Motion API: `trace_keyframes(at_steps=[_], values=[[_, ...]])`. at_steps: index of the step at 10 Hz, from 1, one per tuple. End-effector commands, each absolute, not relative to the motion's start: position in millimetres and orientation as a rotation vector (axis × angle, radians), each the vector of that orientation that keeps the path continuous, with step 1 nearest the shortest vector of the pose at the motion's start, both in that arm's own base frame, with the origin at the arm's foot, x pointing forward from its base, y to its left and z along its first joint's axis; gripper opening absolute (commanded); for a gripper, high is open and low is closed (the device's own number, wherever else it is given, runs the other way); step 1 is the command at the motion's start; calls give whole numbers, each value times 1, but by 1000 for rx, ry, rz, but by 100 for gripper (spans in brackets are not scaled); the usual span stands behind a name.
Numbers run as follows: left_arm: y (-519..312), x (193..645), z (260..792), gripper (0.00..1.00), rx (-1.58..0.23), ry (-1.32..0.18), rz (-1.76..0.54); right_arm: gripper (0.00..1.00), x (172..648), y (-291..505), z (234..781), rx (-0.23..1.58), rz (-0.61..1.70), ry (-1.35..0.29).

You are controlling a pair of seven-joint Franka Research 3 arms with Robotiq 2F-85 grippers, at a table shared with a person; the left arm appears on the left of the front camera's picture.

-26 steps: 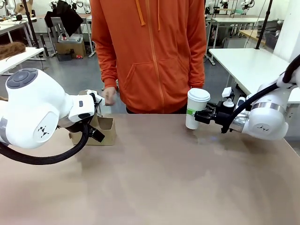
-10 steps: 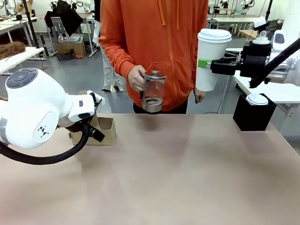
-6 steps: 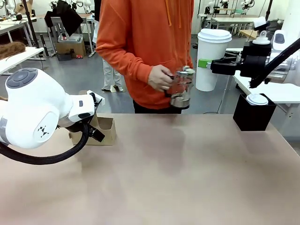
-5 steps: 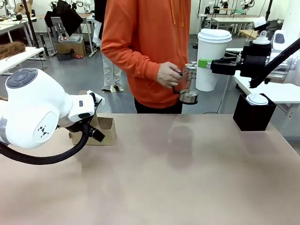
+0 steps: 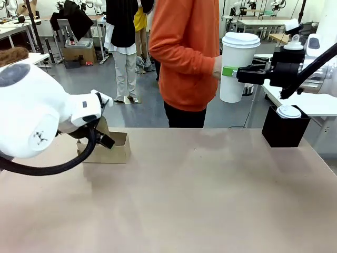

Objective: Pour a drink into a cup and package it in a carrier.
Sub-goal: Position the Cup Carrier in the center of the table.

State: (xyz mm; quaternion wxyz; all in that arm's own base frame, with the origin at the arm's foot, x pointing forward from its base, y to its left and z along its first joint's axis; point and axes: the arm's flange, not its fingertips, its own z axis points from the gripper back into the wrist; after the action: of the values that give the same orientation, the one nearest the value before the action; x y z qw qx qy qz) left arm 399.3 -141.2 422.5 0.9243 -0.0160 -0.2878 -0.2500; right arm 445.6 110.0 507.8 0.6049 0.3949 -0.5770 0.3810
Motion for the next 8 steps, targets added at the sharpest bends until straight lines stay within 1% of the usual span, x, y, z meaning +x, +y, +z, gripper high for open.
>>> trace_keyframes(at_steps=[1, 3, 4, 6, 8], values=[[-150, 385, 472, 100, -11, -537, -406, 80, 444, 111, 512, 913, 888, -1347], [-151, 388, 519, 100, 10, -524, -304, 80, 444, 111, 512, 913, 888, -1347], [-152, 398, 538, 100, 14, -522, -257, 80, 444, 111, 512, 913, 888, -1347], [-151, 428, 554, 100, 21, -489, -170, 80, 444, 111, 512, 913, 888, -1347], [-150, 460, 553, 100, 20, -445, -128, 80, 444, 111, 512, 913, 888, -1347]])
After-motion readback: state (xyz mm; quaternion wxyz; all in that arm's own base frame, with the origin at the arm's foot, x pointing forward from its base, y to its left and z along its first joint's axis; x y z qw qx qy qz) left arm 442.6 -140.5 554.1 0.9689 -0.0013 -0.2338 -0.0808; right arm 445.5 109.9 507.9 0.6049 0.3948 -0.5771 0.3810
